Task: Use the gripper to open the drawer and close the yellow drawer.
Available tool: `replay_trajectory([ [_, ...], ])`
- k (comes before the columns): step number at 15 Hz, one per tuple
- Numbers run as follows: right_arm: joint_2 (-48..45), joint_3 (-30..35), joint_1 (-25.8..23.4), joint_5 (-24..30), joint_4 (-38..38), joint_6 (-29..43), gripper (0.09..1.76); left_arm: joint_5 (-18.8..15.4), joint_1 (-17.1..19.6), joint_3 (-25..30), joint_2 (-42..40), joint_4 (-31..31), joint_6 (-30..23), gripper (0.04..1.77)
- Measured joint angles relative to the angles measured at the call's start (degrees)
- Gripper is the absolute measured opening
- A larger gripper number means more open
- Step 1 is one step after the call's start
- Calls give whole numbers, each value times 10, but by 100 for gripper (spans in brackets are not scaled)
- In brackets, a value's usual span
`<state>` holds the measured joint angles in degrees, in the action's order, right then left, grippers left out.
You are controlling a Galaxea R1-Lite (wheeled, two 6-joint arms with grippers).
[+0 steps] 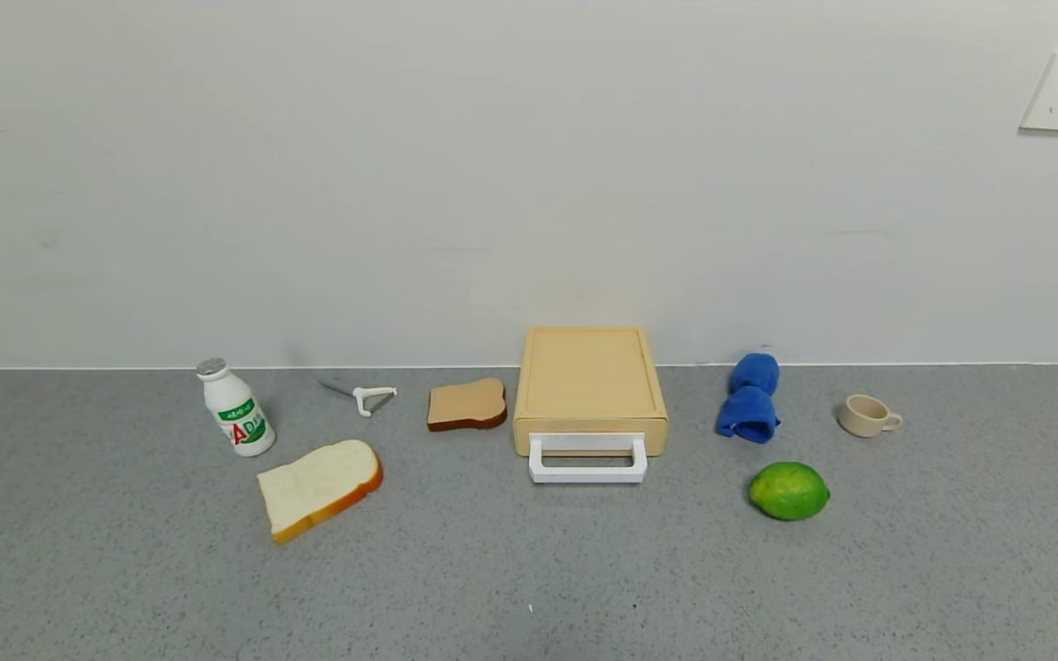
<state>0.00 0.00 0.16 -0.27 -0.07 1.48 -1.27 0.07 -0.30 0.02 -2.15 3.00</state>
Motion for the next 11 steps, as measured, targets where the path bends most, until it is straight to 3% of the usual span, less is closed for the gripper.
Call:
replay_trajectory([
  [11,0,0,0,0,0,0,171,9,0,3,0,21,-26,172],
])
